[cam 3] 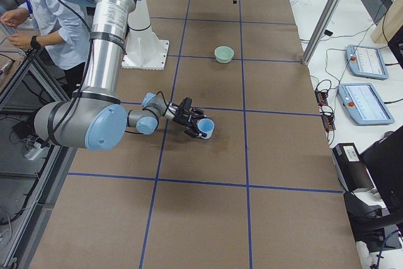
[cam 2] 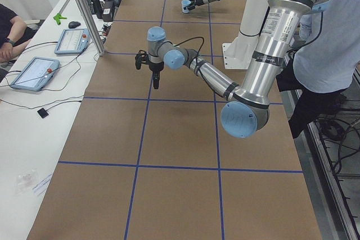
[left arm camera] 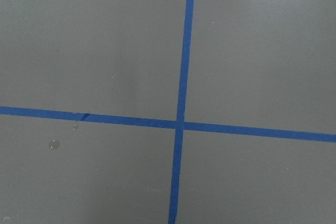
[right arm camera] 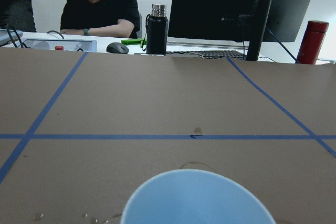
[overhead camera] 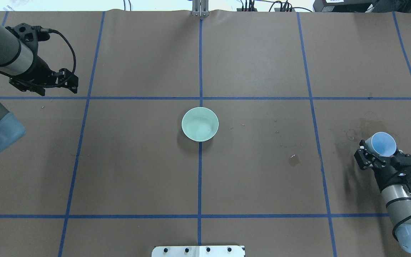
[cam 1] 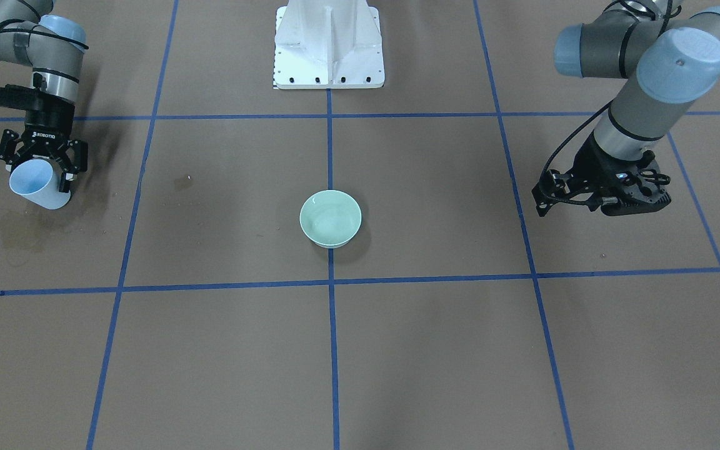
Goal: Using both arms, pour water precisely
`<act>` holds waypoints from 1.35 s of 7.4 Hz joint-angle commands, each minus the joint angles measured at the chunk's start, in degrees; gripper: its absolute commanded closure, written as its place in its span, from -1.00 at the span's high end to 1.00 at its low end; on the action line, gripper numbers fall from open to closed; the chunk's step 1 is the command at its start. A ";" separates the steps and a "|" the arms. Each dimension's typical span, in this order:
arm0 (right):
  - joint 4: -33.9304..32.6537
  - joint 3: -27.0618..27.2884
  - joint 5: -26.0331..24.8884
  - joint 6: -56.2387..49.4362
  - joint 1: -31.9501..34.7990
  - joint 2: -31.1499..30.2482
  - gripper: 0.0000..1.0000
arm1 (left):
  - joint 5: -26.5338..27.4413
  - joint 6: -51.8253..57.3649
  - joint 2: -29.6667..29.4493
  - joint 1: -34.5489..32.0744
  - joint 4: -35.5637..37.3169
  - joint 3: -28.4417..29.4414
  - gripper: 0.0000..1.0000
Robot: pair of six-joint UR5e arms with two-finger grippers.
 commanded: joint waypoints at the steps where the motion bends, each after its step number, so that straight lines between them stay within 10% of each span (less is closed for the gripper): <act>1: 0.00 0.23 0.03 0.00 0.02 0.00 1.00 | 0.00 0.00 -0.05 -0.05 -0.02 -0.01 1.00; 10: 0.44 7.26 4.16 -1.67 -1.82 -6.42 1.00 | -0.09 -0.44 0.04 -0.13 0.07 -0.62 1.00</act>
